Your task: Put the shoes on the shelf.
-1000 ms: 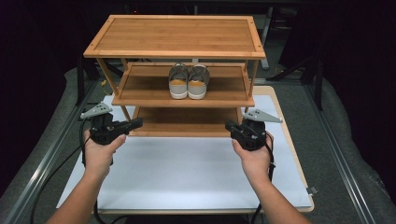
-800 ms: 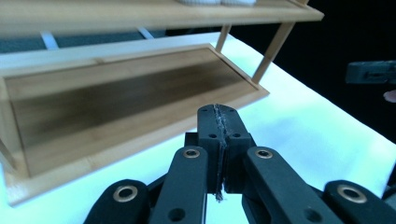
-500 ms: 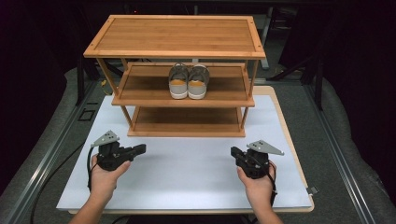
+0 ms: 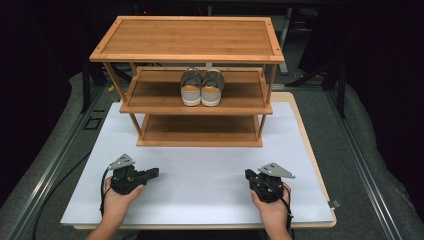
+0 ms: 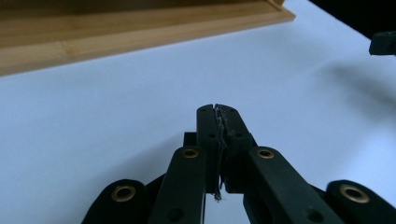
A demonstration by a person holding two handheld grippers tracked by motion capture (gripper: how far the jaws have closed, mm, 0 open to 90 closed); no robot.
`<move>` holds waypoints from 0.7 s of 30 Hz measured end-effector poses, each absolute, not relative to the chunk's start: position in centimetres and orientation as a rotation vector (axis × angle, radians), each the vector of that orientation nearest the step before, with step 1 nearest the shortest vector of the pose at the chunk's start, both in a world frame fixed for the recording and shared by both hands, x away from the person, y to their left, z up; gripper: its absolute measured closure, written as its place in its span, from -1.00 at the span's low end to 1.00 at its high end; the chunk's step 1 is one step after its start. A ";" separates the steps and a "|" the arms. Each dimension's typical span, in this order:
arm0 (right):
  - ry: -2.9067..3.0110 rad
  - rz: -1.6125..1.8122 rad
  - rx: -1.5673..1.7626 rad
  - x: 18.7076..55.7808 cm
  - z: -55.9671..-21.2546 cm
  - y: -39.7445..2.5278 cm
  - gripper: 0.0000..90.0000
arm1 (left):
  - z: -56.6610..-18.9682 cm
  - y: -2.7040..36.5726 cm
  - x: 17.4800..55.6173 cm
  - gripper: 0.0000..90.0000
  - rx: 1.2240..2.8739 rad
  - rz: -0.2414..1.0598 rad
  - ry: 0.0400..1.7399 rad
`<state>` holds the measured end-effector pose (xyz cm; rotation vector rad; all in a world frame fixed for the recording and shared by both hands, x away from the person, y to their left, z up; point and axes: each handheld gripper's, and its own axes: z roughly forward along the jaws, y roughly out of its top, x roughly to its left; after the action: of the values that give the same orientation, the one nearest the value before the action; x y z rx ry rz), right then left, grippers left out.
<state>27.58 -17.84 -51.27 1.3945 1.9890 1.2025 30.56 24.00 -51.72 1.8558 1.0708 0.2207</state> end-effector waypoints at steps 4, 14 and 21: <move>2.013 1.164 1.374 27.7 -51.8 -17.5 0.90 | -52.2 23.8 30.6 0.89 1.870 0.220 1.074; 2.070 1.107 1.347 28.2 -52.9 -16.4 0.86 | -53.4 22.3 30.5 0.77 1.965 0.214 1.038; 2.095 1.111 1.321 28.2 -53.1 -16.0 0.84 | -53.9 21.6 30.6 0.75 2.003 0.190 1.026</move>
<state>28.18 -15.98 -53.05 1.3213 2.0946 1.1115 30.62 21.64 -53.95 2.0029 1.0257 0.1901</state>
